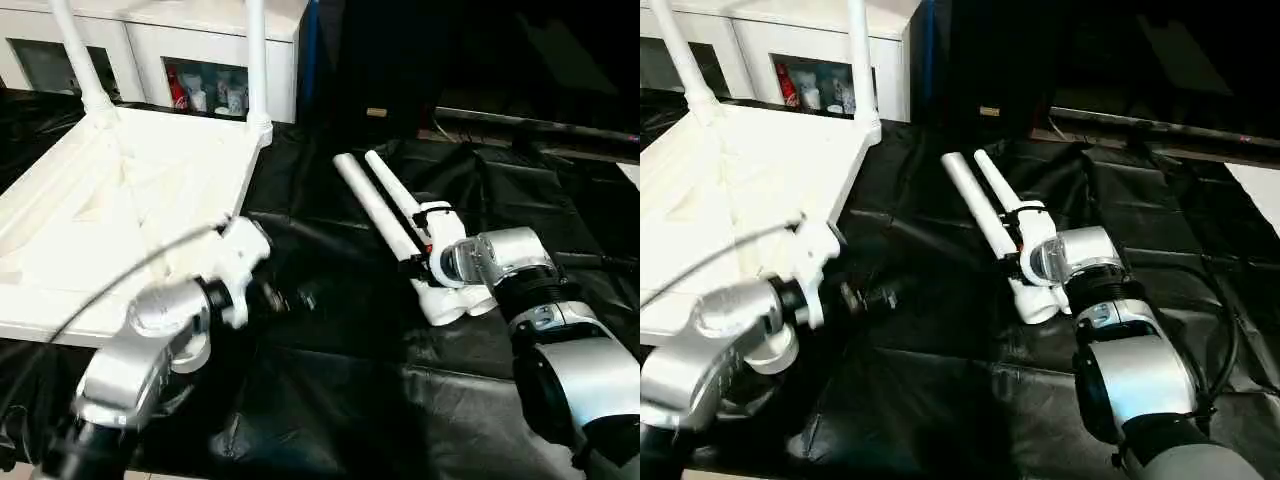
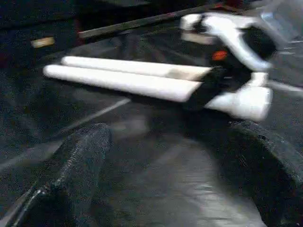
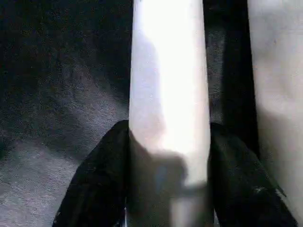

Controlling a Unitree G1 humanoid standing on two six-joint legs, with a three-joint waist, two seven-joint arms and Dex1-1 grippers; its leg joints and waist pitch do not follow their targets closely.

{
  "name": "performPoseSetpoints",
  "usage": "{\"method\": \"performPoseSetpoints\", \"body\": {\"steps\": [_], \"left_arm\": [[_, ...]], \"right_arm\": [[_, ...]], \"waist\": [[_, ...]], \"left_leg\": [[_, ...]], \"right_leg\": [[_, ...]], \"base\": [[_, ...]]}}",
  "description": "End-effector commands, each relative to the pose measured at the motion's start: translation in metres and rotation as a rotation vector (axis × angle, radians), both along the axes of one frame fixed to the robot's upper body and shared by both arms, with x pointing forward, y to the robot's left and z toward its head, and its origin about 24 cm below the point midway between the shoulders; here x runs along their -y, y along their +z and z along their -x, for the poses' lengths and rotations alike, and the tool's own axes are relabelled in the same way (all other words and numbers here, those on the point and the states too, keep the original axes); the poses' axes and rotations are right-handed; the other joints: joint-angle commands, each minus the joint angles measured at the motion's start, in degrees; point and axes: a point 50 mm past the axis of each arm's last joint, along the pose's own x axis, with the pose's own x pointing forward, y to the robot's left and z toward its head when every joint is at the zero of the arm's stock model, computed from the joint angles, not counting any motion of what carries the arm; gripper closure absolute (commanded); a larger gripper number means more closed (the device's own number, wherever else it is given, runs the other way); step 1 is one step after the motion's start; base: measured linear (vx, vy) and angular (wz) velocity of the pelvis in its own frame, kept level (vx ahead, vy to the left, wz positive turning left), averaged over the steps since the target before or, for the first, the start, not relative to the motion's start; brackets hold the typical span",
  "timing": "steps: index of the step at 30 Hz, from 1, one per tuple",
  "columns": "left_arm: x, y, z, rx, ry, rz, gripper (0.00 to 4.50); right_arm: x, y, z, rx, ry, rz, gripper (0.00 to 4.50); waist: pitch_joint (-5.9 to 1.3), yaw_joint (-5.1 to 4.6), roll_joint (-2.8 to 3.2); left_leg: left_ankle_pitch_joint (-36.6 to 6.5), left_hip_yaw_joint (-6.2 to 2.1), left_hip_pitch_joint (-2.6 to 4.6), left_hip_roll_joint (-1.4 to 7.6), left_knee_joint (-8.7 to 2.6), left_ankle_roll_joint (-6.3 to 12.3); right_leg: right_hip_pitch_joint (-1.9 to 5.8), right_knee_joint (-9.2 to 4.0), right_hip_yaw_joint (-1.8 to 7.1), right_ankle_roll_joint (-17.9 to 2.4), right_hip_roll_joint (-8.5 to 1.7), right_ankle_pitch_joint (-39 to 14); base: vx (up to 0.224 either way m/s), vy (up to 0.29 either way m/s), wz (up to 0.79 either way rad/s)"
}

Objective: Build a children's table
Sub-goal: Pick table leg

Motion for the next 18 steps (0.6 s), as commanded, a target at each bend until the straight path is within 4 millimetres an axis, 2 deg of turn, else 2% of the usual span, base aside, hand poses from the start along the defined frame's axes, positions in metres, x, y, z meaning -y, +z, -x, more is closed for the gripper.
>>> {"method": "performPoseSetpoints", "body": {"steps": [1, 2, 3, 4, 5, 6, 7, 8, 9, 10, 11, 12, 14, 16, 18], "left_arm": [[-0.005, 0.005, -0.010, 0.014, 0.075, 0.017, 0.00], [-0.005, 0.006, -0.010, 0.015, 0.080, 0.021, 0.00], [-0.004, 0.011, -0.014, 0.019, 0.092, 0.066, 0.00], [-0.003, 0.015, -0.018, 0.018, 0.097, 0.114, 0.00], [-0.001, 0.018, -0.020, 0.011, 0.096, 0.151, 0.00], [0.006, 0.027, -0.026, -0.001, 0.095, 0.240, 0.00], [0.010, 0.031, -0.030, -0.017, 0.090, 0.288, 0.00], [0.012, 0.032, -0.031, -0.026, 0.088, 0.308, 0.00], [0.012, 0.032, -0.031, -0.027, 0.087, 0.309, 0.00], [0.020, 0.039, -0.034, -0.045, 0.065, 0.383, 0.00], [0.021, 0.040, -0.035, -0.047, 0.062, 0.390, 0.00], [0.025, 0.042, -0.036, -0.056, 0.054, 0.421, 0.00], [0.033, 0.049, -0.043, -0.086, 0.059, 0.512, 0.00], [0.037, 0.052, -0.046, -0.105, 0.059, 0.557, 0.00], [0.039, 0.054, -0.047, -0.111, 0.050, 0.576, 0.00]], "right_arm": [[0.000, 0.005, -0.001, 0.039, -0.007, -0.029, 2.59], [0.000, 0.005, -0.002, 0.042, -0.007, -0.030, 2.59], [-0.001, 0.009, -0.002, 0.065, -0.004, -0.068, 2.59], [-0.004, 0.013, -0.003, 0.095, -0.001, -0.113, 2.61], [-0.006, 0.016, -0.004, 0.130, 0.002, -0.148, 2.62], [-0.014, 0.028, -0.005, 0.284, 0.013, -0.297, 2.62], [-0.018, 0.037, -0.003, 0.397, 0.036, -0.411, 2.62], [-0.020, 0.042, -0.001, 0.454, 0.052, -0.468, 2.62], [-0.020, 0.042, -0.001, 0.458, 0.054, -0.473, 2.62], [-0.021, 0.040, 0.008, 0.471, 0.083, -0.537, 2.62], [-0.021, 0.040, 0.009, 0.471, 0.085, -0.541, 2.62], [-0.021, 0.038, 0.013, 0.471, 0.097, -0.570, 2.62], [-0.025, 0.037, 0.028, 0.467, 0.143, -0.682, 2.62], [-0.028, 0.039, 0.036, 0.473, 0.181, -0.743, 2.63], [-0.029, 0.040, 0.040, 0.483, 0.196, -0.766, 2.63]], "waist": [[-3.59, 0.17, 0.86], [-3.59, 0.17, 0.86], [-3.72, 0.30, 1.05], [-3.93, 0.48, 0.97], [-4.01, 0.66, 1.63], [-3.98, 0.80, 1.73], [-4.13, 1.17, 1.62], [-4.36, 1.53, 1.76], [-4.45, 1.65, 1.58], [-4.32, 1.75, 1.56], [-4.15, 1.92, 1.83], [-4.13, 2.02, 1.79], [-4.05, 2.44, 2.17], [-4.02, 2.75, 1.72], [-3.93, 2.84, 1.82]], "left_leg": [[-11.0, -1.56, 1.86, 3.40, -5.24, -5.39], [-11.0, -1.56, 1.86, 3.40, -5.24, -5.39], [-9.9, -1.59, 1.86, 3.35, -5.13, -5.23], [-8.0, -1.51, 1.80, 3.29, -4.93, -4.69], [-7.2, -1.53, 1.74, 3.19, -4.82, -4.71], [-7.2, -1.40, 1.85, 3.18, -4.82, -4.59], [-6.6, -1.22, 1.83, 3.25, -4.66, -4.15], [-5.9, -1.31, 1.69, 3.27, -4.55, -3.10], [-5.4, -1.36, 1.71, 3.32, -4.43, -2.42], [-4.0, -1.41, 1.47, 3.20, -4.40, -0.78], [-4.2, -1.33, 1.57, 3.23, -4.37, -0.56], [-4.3, -1.35, 1.54, 3.31, -4.40, -0.48], [-5.5, -1.40, 1.70, 3.41, -4.51, -0.66], [-7.1, -1.49, 1.77, 3.53, -4.68, -0.80], [-8.3, -1.65, 1.74, 3.58, -4.86, -1.25]], "right_leg": [[1.42, -4.19, 1.92, -11.7, -3.45, -4.5], [1.42, -4.19, 1.92, -11.7, -3.45, -4.5], [1.56, -3.99, 1.89, -12.1, -3.49, -2.5], [1.86, -3.75, 1.88, -12.7, -3.46, 1.2], [1.91, -3.45, 1.89, -13.0, -3.51, 2.7], [1.73, -3.64, 1.86, -13.1, -3.42, 3.5], [1.91, -3.45, 1.98, -13.2, -3.55, 6.9], [2.15, -3.17, 1.89, -13.5, -3.59, 10.1], [2.09, -3.04, 1.87, -13.9, -3.57, 11.3], [2.26, -3.03, 1.70, -15.1, -3.45, 11.4], [2.14, -3.20, 1.79, -15.3, -3.43, 10.8], [2.22, -3.23, 1.80, -15.5, -3.51, 10.2], [2.16, -3.45, 1.79, -15.4, -3.49, 7.7], [2.25, -3.70, 1.77, -15.1, -3.59, 5.8], [2.07, -3.94, 1.70, -14.9, -3.81, 2.5]], "base": [[0.000, 0.000, 0.00], [0.000, 0.000, 0.00], [0.000, 0.000, 0.00], [0.000, 0.000, 0.00], [0.000, 0.000, 0.00], [0.000, 0.000, 0.00], [0.000, 0.000, 0.00], [0.000, 0.000, 0.00], [0.000, 0.000, 0.00], [0.000, 0.000, 0.00], [0.000, 0.000, 0.00], [0.000, 0.000, 0.00], [0.000, 0.000, 0.00], [0.000, 0.000, 0.00], [0.000, 0.000, 0.00]]}}
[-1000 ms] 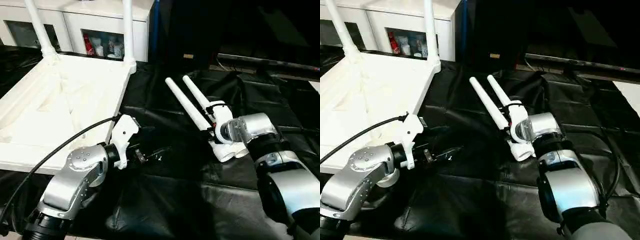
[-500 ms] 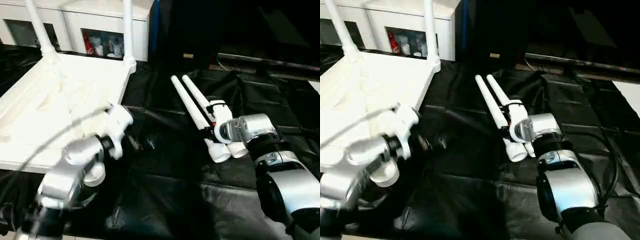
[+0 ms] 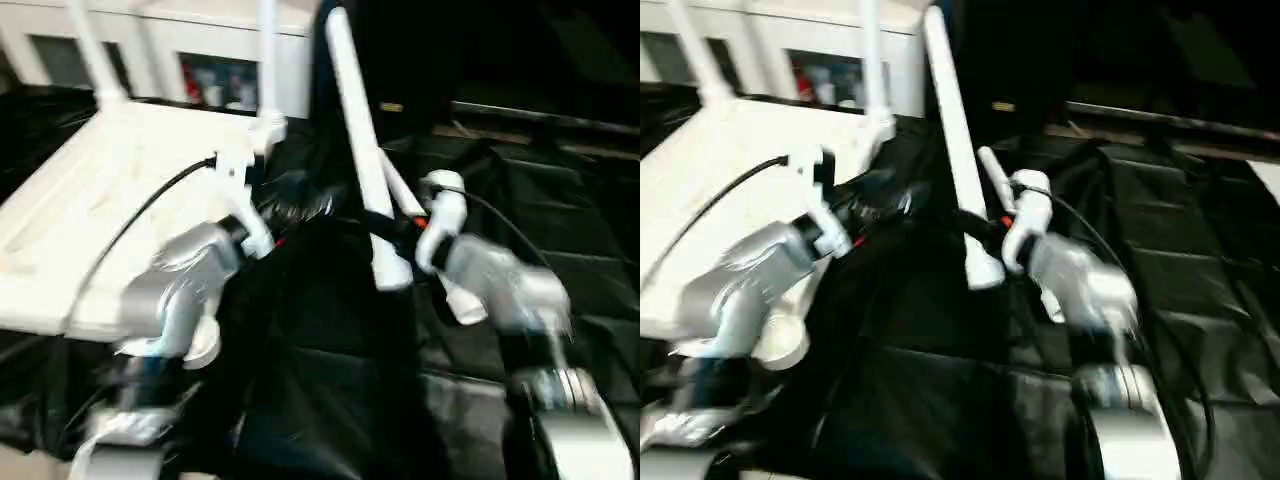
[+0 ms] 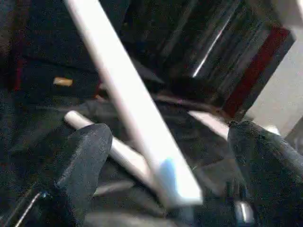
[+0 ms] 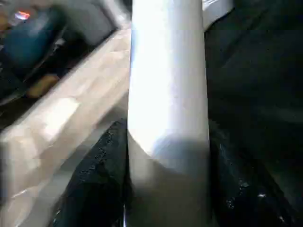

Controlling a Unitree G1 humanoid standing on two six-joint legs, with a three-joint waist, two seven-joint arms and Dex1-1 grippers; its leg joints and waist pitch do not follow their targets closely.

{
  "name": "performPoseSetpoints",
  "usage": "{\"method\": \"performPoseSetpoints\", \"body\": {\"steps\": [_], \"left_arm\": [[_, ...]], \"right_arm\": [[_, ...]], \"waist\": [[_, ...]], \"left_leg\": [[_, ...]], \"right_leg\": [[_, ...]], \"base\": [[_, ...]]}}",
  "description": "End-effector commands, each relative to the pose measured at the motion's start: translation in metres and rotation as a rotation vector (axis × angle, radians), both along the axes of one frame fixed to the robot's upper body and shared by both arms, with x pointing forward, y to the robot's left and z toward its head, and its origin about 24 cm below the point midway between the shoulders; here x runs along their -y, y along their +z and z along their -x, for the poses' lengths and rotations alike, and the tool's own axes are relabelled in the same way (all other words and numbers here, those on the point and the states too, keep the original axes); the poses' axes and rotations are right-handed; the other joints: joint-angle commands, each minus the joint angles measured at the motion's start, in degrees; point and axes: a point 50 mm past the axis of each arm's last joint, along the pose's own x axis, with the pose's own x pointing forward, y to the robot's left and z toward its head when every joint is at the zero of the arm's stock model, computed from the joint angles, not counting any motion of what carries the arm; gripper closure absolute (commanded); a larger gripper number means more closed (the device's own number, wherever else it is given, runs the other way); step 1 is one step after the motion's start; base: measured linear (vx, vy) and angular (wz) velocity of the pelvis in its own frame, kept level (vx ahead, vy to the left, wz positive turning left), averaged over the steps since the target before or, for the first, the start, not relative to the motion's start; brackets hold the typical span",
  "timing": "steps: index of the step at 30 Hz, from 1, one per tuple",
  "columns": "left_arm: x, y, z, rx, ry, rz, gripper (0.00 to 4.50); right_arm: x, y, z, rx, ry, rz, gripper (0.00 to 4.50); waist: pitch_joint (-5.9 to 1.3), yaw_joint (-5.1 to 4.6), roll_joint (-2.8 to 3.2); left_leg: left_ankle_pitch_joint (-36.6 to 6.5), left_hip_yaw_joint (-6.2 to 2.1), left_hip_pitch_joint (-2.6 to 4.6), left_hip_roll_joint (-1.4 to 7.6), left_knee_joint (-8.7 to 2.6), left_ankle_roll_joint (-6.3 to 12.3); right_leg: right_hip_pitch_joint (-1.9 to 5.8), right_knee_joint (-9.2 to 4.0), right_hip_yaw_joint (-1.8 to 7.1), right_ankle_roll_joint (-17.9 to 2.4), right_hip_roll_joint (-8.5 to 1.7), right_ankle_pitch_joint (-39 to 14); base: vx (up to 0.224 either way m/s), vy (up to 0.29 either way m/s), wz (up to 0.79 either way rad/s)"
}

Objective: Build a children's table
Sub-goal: Pick table leg

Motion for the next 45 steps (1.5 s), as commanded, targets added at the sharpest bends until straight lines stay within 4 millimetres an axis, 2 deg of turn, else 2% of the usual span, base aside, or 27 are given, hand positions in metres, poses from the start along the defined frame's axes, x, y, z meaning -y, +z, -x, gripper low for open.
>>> {"method": "performPoseSetpoints", "body": {"steps": [1, 2, 5, 10, 12, 14, 15, 18, 19, 23, 24, 26, 31, 37, 39, 40, 43, 45], "left_arm": [[0.009, 0.008, -0.002, -0.033, -0.051, 0.083, 0.00], [0.009, 0.008, -0.002, -0.033, -0.051, 0.083, 0.00], [0.022, 0.014, 0.000, -0.085, -0.130, 0.191, 0.00], [0.030, 0.011, 0.002, -0.116, -0.169, 0.189, 0.00], [0.034, 0.007, 0.004, -0.135, -0.178, 0.172, 0.00], [0.035, 0.007, 0.004, -0.142, -0.175, 0.175, 0.00], [0.036, 0.007, 0.004, -0.157, -0.177, 0.185, 0.00], [0.039, 0.005, 0.005, -0.190, -0.170, 0.184, 0.00], [0.040, 0.004, 0.005, -0.196, -0.164, 0.182, 0.35], [0.041, 0.001, 0.003, -0.238, -0.131, 0.181, 0.41], [0.040, 0.000, 0.001, -0.248, -0.114, 0.178, 0.71], [0.040, -0.001, 0.000, -0.253, -0.098, 0.177, 0.80], [0.032, 0.001, -0.006, -0.254, -0.012, 0.190, 1.28], [0.032, 0.002, -0.007, -0.264, 0.010, 0.207, 1.75], [0.032, 0.002, -0.007, -0.265, 0.008, 0.208, 1.81], [0.033, 0.002, -0.007, -0.265, 0.008, 0.211, 2.12], [0.034, 0.002, -0.007, -0.266, 0.011, 0.213, 2.21], [0.033, 0.002, -0.007, -0.265, 0.016, 0.211, 2.47]], "right_arm": [[-0.002, 0.018, 0.008, 0.100, 0.067, -0.066, 2.63], [-0.002, 0.018, 0.008, 0.100, 0.067, -0.066, 2.63], [-0.009, 0.024, 0.018, 0.127, 0.138, -0.097, 2.63], [-0.012, 0.027, 0.020, 0.135, 0.155, -0.112, 2.63], [-0.014, 0.028, 0.023, 0.138, 0.176, -0.112, 2.63], [-0.015, 0.028, 0.024, 0.139, 0.184, -0.103, 2.63], [-0.016, 0.028, 0.026, 0.139, 0.194, -0.085, 2.63], [-0.022, 0.028, 0.028, 0.152, 0.222, -0.054, 2.63], [-0.023, 0.028, 0.029, 0.156, 0.227, -0.051, 2.63], [-0.030, 0.031, 0.025, 0.168, 0.204, -0.020, 2.63], [-0.031, 0.032, 0.024, 0.172, 0.199, -0.013, 2.63], [-0.032, 0.032, 0.023, 0.175, 0.190, -0.002, 2.63], [-0.034, 0.029, 0.016, 0.182, 0.131, 0.068, 2.63], [-0.038, 0.028, 0.015, 0.205, 0.114, 0.132, 2.63], [-0.039, 0.028, 0.015, 0.208, 0.115, 0.137, 2.63], [-0.040, 0.028, 0.015, 0.212, 0.119, 0.146, 2.63], [-0.042, 0.027, 0.015, 0.217, 0.123, 0.152, 2.63], [-0.043, 0.027, 0.015, 0.221, 0.127, 0.156, 2.63]], "waist": [[-4.13, 0.26, 0.31], [-4.12, 0.34, 0.47], [-3.97, 0.16, 0.37], [-3.95, 0.13, 0.36], [-3.99, 0.19, -0.01], [-4.07, 0.32, 0.18], [-4.14, 0.31, 0.08], [-4.12, 0.31, -0.05], [-4.05, 0.31, -0.18], [-3.90, 0.27, -0.45], [-3.88, 0.26, -0.35], [-3.83, 0.18, -0.44], [-3.94, 0.11, -0.34], [-4.03, 0.09, -0.44], [-3.99, 0.11, -0.44], [-3.95, 0.08, -0.44], [-3.94, 0.03, -0.37], [-3.94, 0.05, -0.36]], "left_leg": [[-8.7, -1.62, 2.13, 3.45, -4.86, -1.63], [-8.8, -1.73, 2.12, 3.52, -4.84, -1.60], [-9.3, -1.81, 1.94, 3.45, -4.97, -1.76], [-8.8, -1.89, 1.88, 3.40, -5.04, -1.82], [-7.6, -1.82, 1.84, 3.43, -4.98, -1.68], [-6.8, -1.86, 1.86, 3.45, -4.90, -1.47], [-5.4, -1.87, 1.77, 3.44, -4.83, -1.00], [-5.3, -1.77, 1.78, 3.38, -4.74, -0.70], [-5.5, -1.77, 1.73, 3.44, -4.72, -0.41], [-6.9, -1.80, 1.77, 3.47, -4.86, -0.79], [-6.9, -1.84, 1.77, 3.46, -4.91, -0.96], [-7.3, -1.83, 1.72, 3.41, -4.97, -1.40], [-6.5, -1.87, 1.75, 3.42, -4.95, -2.03], [-4.9, -1.73, 1.69, 3.28, -4.72, -0.98], [-5.2, -1.72, 1.71, 3.28, -4.72, -0.77], [-5.6, -1.73, 1.74, 3.32, -4.76, -0.80], [-6.5, -1.82, 1.76, 3.42, -4.85, -1.20], [-6.4, -1.79, 1.80, 3.39, -4.83, -1.17]], "right_leg": [[2.64, -4.16, 1.86, -14.2, -3.98, -0.1], [2.53, -4.19, 1.90, -14.2, -4.05, -0.5], [2.42, -4.42, 1.88, -13.6, -3.99, -2.9], [2.31, -4.67, 1.89, -12.3, -3.90, -4.5], [2.35, -4.64, 1.91, -12.1, -3.91, -3.4], [2.36, -4.48, 1.89, -12.1, -3.91, -2.2], [2.46, -4.24, 1.80, -12.3, -3.85, 0.0], [2.47, -4.27, 1.81, -12.5, -3.86, 0.4], [2.50, -4.33, 1.87, -12.5, -3.98, -0.1], [2.35, -4.71, 1.92, -11.9, -4.01, -3.5], [2.31, -4.71, 1.91, -11.8, -3.96, -3.9], [2.24, -4.88, 1.94, -11.1, -3.95, -5.1], [2.24, -4.69, 1.92, -10.6, -3.90, -3.5], [2.40, -4.43, 1.92, -10.9, -3.77, 0.1], [2.40, -4.51, 1.94, -11.0, -3.81, -0.5], [2.36, -4.59, 1.93, -10.9, -3.80, -1.4], [2.35, -4.66, 1.93, -10.7, -3.87, -2.5], [2.31, -4.64, 1.94, -10.7, -3.82, -2.4]], "base": [[0.000, 0.000, 0.00], [0.000, 0.000, 0.00], [0.000, 0.000, 0.00], [0.000, 0.000, 0.00], [0.000, 0.000, 0.00], [0.000, 0.000, 0.00], [0.000, 0.000, 0.00], [0.000, 0.000, 0.00], [0.000, 0.000, 0.00], [0.000, 0.000, 0.00], [0.000, 0.000, 0.00], [0.000, 0.000, 0.00], [0.000, 0.000, 0.00], [0.000, 0.000, 0.00], [0.000, 0.000, 0.00], [0.000, 0.000, 0.00], [0.000, 0.000, 0.00], [0.000, 0.000, 0.00]]}}
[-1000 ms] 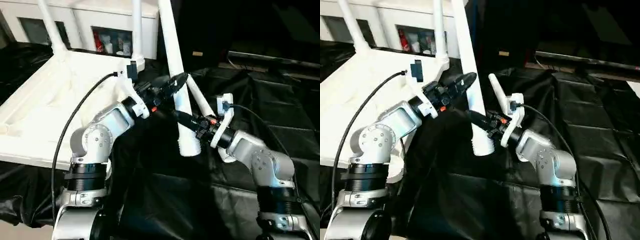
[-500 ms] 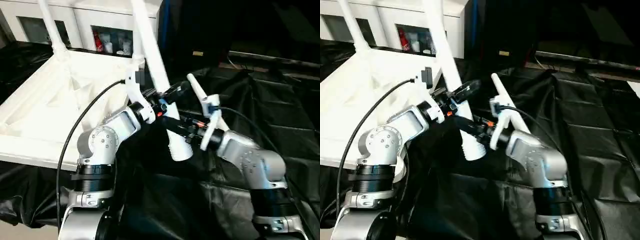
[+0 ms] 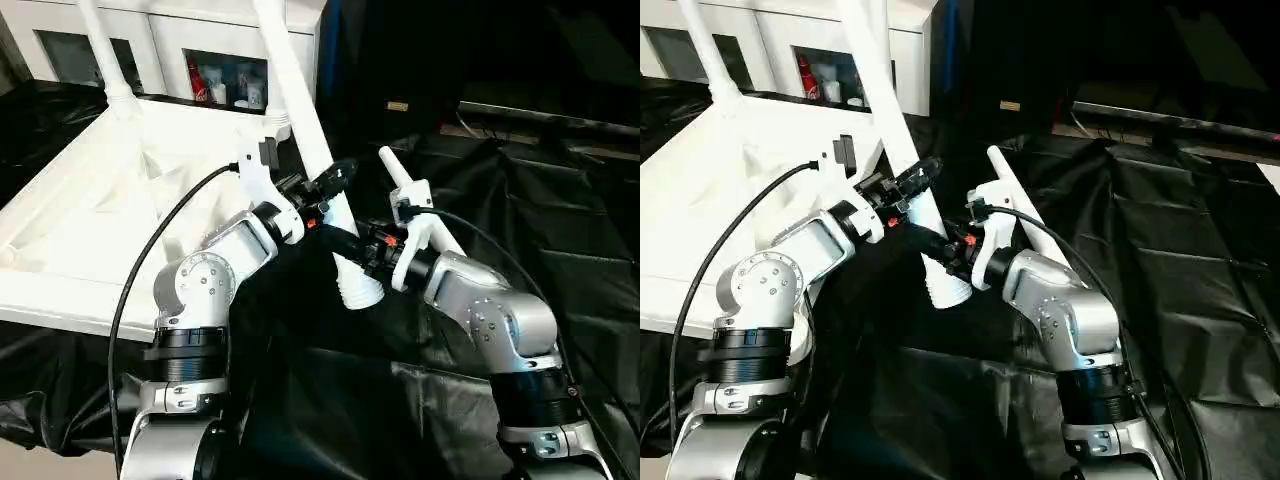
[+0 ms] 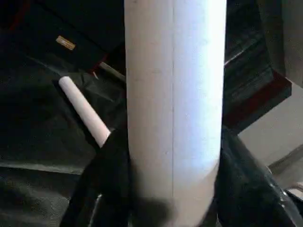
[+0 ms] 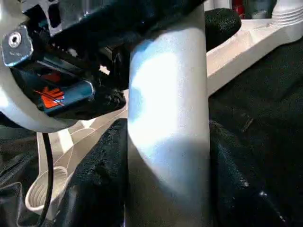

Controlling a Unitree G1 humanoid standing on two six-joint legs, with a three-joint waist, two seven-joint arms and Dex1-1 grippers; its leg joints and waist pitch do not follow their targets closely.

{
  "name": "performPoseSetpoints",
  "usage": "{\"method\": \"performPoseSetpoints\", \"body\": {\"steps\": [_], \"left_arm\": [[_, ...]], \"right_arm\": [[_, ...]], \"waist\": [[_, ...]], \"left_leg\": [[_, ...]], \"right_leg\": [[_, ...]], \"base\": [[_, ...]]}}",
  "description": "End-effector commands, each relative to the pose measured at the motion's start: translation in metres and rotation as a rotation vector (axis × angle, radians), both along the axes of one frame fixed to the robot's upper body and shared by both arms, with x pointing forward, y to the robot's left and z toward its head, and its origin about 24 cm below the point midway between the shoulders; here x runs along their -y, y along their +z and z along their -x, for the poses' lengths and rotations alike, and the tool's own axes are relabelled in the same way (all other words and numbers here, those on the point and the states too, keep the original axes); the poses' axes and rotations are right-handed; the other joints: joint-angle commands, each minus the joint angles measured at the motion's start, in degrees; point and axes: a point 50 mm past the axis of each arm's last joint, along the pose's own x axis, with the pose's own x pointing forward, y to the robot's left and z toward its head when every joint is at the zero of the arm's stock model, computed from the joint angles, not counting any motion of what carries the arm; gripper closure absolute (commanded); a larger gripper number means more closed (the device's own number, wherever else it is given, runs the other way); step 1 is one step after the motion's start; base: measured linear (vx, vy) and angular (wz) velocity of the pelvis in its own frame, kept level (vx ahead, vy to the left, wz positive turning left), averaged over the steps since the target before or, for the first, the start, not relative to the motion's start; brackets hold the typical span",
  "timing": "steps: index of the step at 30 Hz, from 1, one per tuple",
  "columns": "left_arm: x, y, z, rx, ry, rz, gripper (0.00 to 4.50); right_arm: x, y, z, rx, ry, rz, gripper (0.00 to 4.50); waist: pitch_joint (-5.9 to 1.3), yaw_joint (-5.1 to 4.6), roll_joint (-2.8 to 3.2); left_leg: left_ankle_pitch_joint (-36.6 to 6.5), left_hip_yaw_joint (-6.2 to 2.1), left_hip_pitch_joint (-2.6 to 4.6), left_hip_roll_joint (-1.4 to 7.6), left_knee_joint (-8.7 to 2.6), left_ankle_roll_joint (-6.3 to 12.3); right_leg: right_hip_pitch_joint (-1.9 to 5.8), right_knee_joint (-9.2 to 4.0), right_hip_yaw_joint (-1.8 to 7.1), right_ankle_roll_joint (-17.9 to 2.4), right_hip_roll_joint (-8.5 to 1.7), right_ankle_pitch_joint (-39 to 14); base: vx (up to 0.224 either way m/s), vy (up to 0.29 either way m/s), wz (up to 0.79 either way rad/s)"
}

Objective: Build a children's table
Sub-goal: Pick table leg

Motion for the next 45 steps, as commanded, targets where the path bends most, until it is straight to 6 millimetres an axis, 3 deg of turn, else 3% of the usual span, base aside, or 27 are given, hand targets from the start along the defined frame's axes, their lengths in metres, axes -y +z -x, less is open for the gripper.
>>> {"method": "performPoseSetpoints", "body": {"steps": [1, 6, 7, 10, 13, 18, 22, 23, 25, 35, 36, 45], "left_arm": [[0.008, 0.009, -0.001, 0.029, -0.023, -0.001, 2.55], [0.006, 0.009, -0.002, 0.045, -0.023, -0.014, 2.64], [0.005, 0.009, -0.002, 0.053, -0.026, -0.022, 2.64], [0.004, 0.012, -0.001, 0.115, -0.078, -0.068, 2.64], [0.001, 0.016, 0.005, 0.209, -0.226, -0.147, 2.64], [-0.006, 0.025, 0.010, 0.300, -0.402, -0.204, 2.64], [-0.008, 0.028, 0.009, 0.314, -0.429, -0.208, 2.64], [-0.007, 0.040, 0.012, 0.352, -0.486, -0.137, 2.64], [-0.006, 0.045, 0.013, 0.368, -0.511, -0.103, 2.64], [-0.002, 0.050, 0.023, 0.415, -0.669, -0.046, 2.64], [-0.002, 0.050, 0.024, 0.415, -0.677, -0.042, 2.64], [0.003, 0.050, 0.023, 0.408, -0.685, -0.016, 2.64]], "right_arm": [[-0.002, 0.000, -0.002, 0.008, 0.001, 0.031, 2.63], [-0.003, 0.001, -0.002, 0.022, -0.002, 0.046, 2.63], [-0.003, 0.001, -0.003, 0.025, -0.004, 0.051, 2.07], [-0.001, 0.002, -0.001, -0.011, 0.018, 0.009, 1.85], [0.008, 0.004, 0.003, -0.020, 0.100, 0.017, 1.49], [0.026, 0.011, 0.010, -0.072, 0.220, -0.007, 1.43], [0.029, 0.015, 0.013, -0.086, 0.255, -0.027, 1.43], [0.032, 0.016, 0.013, -0.108, 0.285, -0.043, 1.43], [0.033, 0.017, 0.013, -0.117, 0.296, -0.046, 1.43], [0.029, 0.017, 0.018, -0.160, 0.375, -0.051, 1.43], [0.029, 0.017, 0.018, -0.162, 0.383, -0.048, 1.71], [0.024, 0.010, 0.018, -0.152, 0.383, -0.002, 2.32]], "waist": [[-4.08, -0.14, -0.21], [-4.10, -0.15, -0.25], [-4.10, -0.12, -0.25], [-4.13, -0.12, -0.15], [-4.10, -0.01, -0.09], [-4.19, 0.12, -0.23], [-4.11, 0.13, -0.34], [-4.17, 0.15, -0.28], [-4.10, 0.13, -0.35], [-4.19, 0.20, -0.24], [-4.17, 0.21, -0.22], [-4.25, 0.30, -0.24]], "left_leg": [[-6.3, -1.79, 1.88, 3.36, -4.77, -1.20], [-5.8, -1.75, 1.83, 3.31, -4.70, -0.93], [-5.7, -1.78, 1.84, 3.30, -4.71, -0.88], [-5.5, -1.75, 1.97, 3.34, -4.75, -0.70], [-5.5, -1.71, 2.05, 3.31, -4.79, -0.94], [-4.8, -1.61, 2.13, 3.26, -4.68, -0.82], [-4.9, -1.53, 2.06, 3.25, -4.59, -0.73], [-5.2, -1.51, 2.12, 3.27, -4.54, -0.82], [-5.7, -1.46, 2.08, 3.27, -4.52, -1.16], [-6.3, -1.54, 2.15, 3.29, -4.58, -1.62], [-6.4, -1.53, 2.18, 3.31, -4.58, -1.66], [-5.8, -1.53, 2.04, 3.29, -4.47, -1.69]], "right_leg": [[2.33, -4.29, 1.97, -10.9, -3.80, -2.2], [2.39, -4.20, 1.96, -11.1, -3.79, -1.1], [2.38, -4.21, 1.95, -11.0, -3.79, -1.1], [2.27, -4.19, 1.96, -10.8, -3.75, -1.5], [2.19, -4.10, 1.94, -10.2, -3.66, -2.2], [2.38, -3.80, 1.89, -11.4, -3.78, -0.8], [2.41, -3.79, 1.93, -12.2, -3.89, -0.9], [2.40, -3.81, 1.90, -12.9, -4.05, -1.5], [2.35, -3.79, 1.88, -13.6, -4.01, -2.3], [2.30, -3.77, 1.81, -13.5, -3.97, -3.3], [2.26, -3.75, 1.82, -13.5, -3.97, -3.3], [2.39, -3.68, 1.86, -13.6, -4.05, -2.2]], "base": [[0.000, 0.000, 0.00], [0.000, 0.000, 0.00], [0.000, 0.000, 0.00], [0.000, 0.000, 0.00], [0.000, 0.000, 0.00], [0.000, 0.000, 0.00], [0.000, 0.000, 0.00], [0.000, 0.000, 0.00], [0.000, 0.000, 0.00], [0.000, 0.000, 0.00], [0.000, 0.000, 0.00], [0.000, 0.000, 0.00]]}}
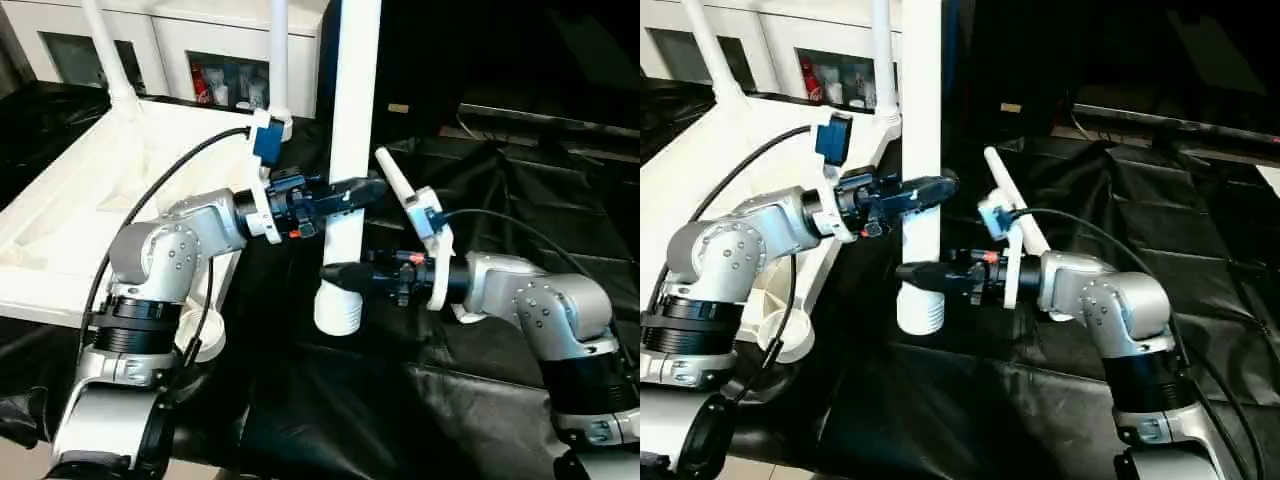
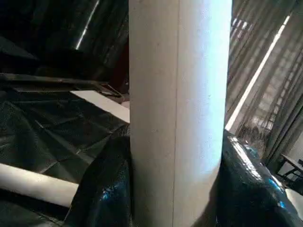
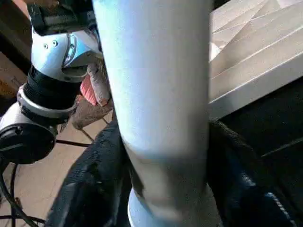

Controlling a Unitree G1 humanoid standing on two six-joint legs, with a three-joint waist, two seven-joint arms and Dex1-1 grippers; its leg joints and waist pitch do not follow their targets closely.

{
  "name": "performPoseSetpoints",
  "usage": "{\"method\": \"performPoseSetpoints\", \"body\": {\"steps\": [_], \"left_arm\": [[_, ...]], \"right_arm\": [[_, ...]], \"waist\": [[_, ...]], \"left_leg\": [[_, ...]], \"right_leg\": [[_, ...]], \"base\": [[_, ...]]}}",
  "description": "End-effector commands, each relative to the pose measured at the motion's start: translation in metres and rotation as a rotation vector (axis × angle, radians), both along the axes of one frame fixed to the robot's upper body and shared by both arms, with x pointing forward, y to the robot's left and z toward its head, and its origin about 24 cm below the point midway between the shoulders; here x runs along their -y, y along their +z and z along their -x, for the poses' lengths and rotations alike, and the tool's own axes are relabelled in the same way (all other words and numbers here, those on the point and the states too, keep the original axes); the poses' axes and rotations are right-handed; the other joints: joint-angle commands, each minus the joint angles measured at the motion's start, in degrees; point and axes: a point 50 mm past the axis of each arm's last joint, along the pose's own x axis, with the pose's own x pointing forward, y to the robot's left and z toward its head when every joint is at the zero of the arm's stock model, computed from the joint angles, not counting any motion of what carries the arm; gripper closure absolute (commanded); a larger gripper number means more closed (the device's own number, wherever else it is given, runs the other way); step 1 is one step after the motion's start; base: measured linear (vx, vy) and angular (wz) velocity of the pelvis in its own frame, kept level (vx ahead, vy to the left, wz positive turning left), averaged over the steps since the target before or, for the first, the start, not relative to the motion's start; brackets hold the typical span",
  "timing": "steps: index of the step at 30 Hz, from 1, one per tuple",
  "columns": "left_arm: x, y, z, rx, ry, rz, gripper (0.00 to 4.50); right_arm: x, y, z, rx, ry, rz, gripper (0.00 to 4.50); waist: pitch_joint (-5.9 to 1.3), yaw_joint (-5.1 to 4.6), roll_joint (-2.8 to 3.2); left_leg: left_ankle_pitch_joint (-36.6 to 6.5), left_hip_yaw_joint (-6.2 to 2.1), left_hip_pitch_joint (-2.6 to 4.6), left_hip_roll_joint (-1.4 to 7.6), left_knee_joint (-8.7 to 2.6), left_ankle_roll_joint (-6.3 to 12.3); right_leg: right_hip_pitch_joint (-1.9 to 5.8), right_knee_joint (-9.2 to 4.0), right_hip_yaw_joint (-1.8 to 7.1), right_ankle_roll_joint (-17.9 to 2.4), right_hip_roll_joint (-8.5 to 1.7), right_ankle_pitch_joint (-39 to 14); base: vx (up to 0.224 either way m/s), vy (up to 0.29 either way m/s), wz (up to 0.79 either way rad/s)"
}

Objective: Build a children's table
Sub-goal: Pick table leg

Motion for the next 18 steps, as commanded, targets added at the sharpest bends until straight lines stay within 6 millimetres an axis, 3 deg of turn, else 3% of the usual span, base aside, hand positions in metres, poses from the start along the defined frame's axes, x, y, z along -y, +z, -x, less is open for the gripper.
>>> {"method": "performPoseSetpoints", "body": {"steps": [1, 8, 10, 13, 18], "left_arm": [[0.012, 0.016, 0.004, 0.050, -0.073, 0.048, 2.64], [0.011, 0.013, -0.001, 0.040, 0.028, 0.053, 2.64], [0.010, 0.013, -0.004, 0.031, 0.072, 0.054, 2.08], [0.007, 0.006, -0.016, 0.030, 0.279, -0.031, 1.92], [0.003, -0.001, -0.026, -0.008, 0.469, -0.060, 1.89]], "right_arm": [[0.005, -0.004, -0.005, 0.010, -0.063, 0.058, 2.42], [0.003, -0.003, -0.010, 0.024, -0.104, 0.032, 2.56], [0.002, -0.003, -0.011, 0.028, -0.113, 0.029, 2.57], [0.001, -0.002, -0.017, 0.054, -0.164, 0.037, 2.59], [0.000, -0.005, -0.022, 0.071, -0.201, 0.062, 2.60]], "waist": [[-4.27, 0.10, -0.15], [-4.31, 0.19, -0.12], [-4.32, 0.21, -0.16], [-4.32, 0.04, -0.28], [-4.37, 0.11, -0.49]], "left_leg": [[-6.3, -1.55, 1.90, 3.27, -4.49, -1.85], [-6.3, -1.57, 1.92, 3.31, -4.45, -1.56], [-6.6, -1.58, 1.91, 3.27, -4.42, -1.64], [-6.8, -1.68, 1.87, 3.44, -4.49, -1.86], [-6.0, -1.67, 1.72, 3.31, -4.36, -1.58]], "right_leg": [[2.44, -4.04, 1.88, -13.6, -4.03, -2.4], [2.48, -4.00, 1.85, -14.0, -4.02, -1.9], [2.56, -4.09, 1.82, -14.1, -4.08, -2.1], [2.58, -4.23, 1.84, -13.6, -4.09, -2.5], [2.70, -4.21, 1.86, -12.6, -4.03, -2.1]], "base": [[0.000, 0.000, 0.00], [0.000, 0.000, 0.00], [0.000, 0.000, 0.00], [0.000, 0.000, 0.00], [0.000, 0.000, 0.00]]}}
